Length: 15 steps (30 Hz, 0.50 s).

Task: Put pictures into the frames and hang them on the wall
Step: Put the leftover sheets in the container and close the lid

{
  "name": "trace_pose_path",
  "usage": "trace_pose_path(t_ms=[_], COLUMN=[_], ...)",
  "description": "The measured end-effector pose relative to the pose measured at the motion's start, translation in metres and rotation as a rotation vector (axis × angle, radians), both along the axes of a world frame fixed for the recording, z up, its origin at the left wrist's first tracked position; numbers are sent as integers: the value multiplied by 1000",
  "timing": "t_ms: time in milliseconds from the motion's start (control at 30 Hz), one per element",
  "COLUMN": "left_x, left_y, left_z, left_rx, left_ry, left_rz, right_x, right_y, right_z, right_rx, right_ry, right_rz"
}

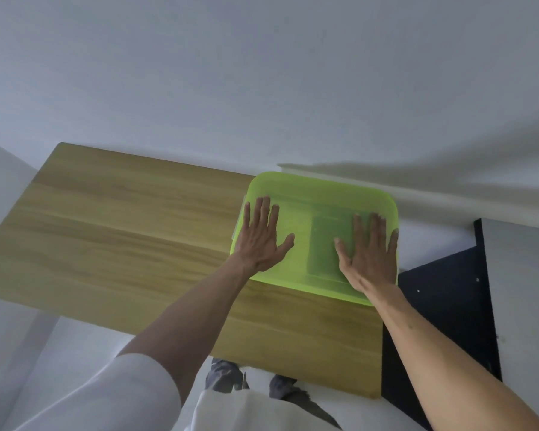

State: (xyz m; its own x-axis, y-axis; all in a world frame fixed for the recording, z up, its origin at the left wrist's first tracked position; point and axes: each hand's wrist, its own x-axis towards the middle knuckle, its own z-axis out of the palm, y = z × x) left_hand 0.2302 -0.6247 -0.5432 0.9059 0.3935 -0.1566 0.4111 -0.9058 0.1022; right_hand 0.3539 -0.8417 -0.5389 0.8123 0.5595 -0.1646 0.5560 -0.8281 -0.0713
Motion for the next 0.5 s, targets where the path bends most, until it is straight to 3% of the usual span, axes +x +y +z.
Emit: trace_pose_path(t_ms=[500], left_x=[18], left_y=[15], left_z=[-3], left_rx=[-32], left_ry=[43], left_rz=[-17], right_x=[19], right_y=[13], right_z=[1], right_rx=[-41], right_ry=[55], right_rz=[-14])
